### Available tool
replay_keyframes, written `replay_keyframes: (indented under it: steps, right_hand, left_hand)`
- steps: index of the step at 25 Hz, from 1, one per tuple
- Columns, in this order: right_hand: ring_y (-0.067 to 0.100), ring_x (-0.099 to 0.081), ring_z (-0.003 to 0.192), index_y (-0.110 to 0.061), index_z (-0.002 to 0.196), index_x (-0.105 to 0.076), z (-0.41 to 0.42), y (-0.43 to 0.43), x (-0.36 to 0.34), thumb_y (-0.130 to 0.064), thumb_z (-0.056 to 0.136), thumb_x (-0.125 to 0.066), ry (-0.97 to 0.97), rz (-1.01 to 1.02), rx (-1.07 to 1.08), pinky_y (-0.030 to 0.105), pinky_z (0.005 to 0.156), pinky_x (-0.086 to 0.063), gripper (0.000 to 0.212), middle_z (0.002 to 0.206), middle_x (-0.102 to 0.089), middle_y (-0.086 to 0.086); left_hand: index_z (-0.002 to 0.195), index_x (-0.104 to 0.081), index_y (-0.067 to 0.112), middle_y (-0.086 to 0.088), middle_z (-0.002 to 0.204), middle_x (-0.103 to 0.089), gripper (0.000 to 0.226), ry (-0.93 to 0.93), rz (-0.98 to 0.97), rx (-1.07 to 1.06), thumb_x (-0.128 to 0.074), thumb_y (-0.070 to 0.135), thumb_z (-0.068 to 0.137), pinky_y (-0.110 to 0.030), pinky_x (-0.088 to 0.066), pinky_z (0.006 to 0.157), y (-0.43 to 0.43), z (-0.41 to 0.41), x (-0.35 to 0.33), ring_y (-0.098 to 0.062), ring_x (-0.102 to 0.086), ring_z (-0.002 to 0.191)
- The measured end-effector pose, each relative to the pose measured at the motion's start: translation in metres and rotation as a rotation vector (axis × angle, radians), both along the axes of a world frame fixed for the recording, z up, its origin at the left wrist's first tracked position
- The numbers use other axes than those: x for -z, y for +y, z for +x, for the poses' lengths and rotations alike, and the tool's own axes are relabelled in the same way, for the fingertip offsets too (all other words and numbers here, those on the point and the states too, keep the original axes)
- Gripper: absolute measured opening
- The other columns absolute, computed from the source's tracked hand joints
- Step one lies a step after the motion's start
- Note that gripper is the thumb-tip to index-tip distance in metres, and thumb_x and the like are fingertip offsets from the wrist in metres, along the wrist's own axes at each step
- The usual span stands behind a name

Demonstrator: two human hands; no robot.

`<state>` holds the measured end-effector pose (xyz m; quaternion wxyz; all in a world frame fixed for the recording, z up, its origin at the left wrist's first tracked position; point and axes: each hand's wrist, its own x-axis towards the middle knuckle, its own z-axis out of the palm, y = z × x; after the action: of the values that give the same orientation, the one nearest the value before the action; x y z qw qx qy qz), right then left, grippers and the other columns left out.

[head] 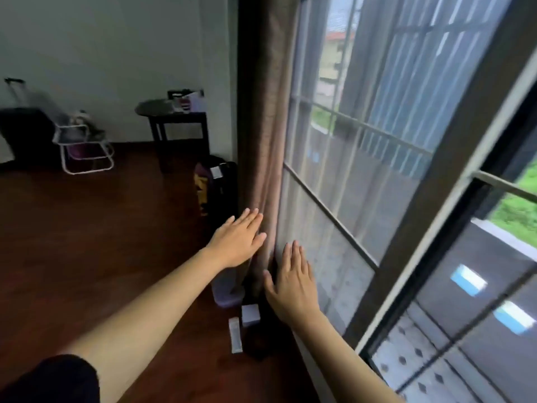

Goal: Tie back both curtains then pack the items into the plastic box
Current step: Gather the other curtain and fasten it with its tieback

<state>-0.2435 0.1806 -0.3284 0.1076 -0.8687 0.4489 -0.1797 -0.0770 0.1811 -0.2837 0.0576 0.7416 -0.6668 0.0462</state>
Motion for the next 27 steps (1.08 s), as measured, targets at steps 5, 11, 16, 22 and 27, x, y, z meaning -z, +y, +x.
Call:
replay_keyframes:
  steps: [5, 11, 16, 22, 27]
  right_hand:
    - [0.027, 0.004, 0.147, -0.006, 0.150, 0.001, 0.107, -0.041, 0.010, -0.061, 0.072, 0.005, 0.026, 0.025, -0.163, 0.032, 0.113, 0.005, 0.095, 0.159, 0.003, 0.014]
    - [0.028, 0.009, 0.147, -0.004, 0.149, 0.005, 0.236, -0.130, 0.008, -0.053, 0.096, -0.025, 0.053, 0.047, -0.223, 0.038, 0.118, 0.003, 0.078, 0.159, 0.007, 0.016]
    - [0.028, 0.009, 0.147, -0.004, 0.149, 0.005, 0.325, -0.191, 0.002, -0.050, 0.096, -0.029, 0.040, 0.049, -0.218, 0.038, 0.118, 0.001, 0.077, 0.159, 0.007, 0.016]
    - [0.028, 0.009, 0.147, -0.005, 0.149, 0.004, 0.410, -0.239, 0.010, -0.051, 0.096, -0.028, 0.053, 0.066, -0.080, 0.038, 0.118, 0.001, 0.077, 0.159, 0.008, 0.016]
    - [0.029, 0.008, 0.147, -0.006, 0.150, 0.002, 0.486, -0.260, 0.023, -0.053, 0.096, -0.029, 0.022, 0.113, 0.148, 0.039, 0.118, 0.001, 0.078, 0.158, 0.007, 0.017]
  left_hand:
    - [0.150, -0.009, 0.013, -0.003, 0.159, -0.007, 0.058, 0.043, -0.011, -0.163, -0.021, 0.041, 0.100, -0.036, -0.010, 0.117, -0.018, 0.107, 0.010, -0.017, -0.004, 0.147]
    - [0.150, -0.010, 0.013, -0.003, 0.159, -0.008, 0.058, 0.047, -0.006, -0.282, -0.021, 0.041, 0.100, -0.037, -0.011, 0.117, -0.079, 0.223, 0.000, -0.016, -0.005, 0.147]
    - [0.150, -0.010, 0.014, -0.002, 0.159, -0.008, 0.058, 0.098, 0.024, -0.335, -0.020, 0.042, 0.100, -0.038, -0.012, 0.118, -0.133, 0.306, -0.006, -0.017, -0.005, 0.147]
    - [0.150, -0.012, 0.013, -0.004, 0.159, -0.011, 0.058, 0.118, 0.032, -0.225, -0.020, 0.041, 0.100, -0.038, -0.013, 0.118, -0.196, 0.402, 0.003, -0.017, -0.005, 0.147]
    - [0.150, -0.011, 0.011, -0.006, 0.159, -0.009, 0.059, 0.130, 0.047, -0.017, -0.019, 0.042, 0.100, -0.038, -0.014, 0.119, -0.253, 0.485, 0.010, -0.019, -0.006, 0.147]
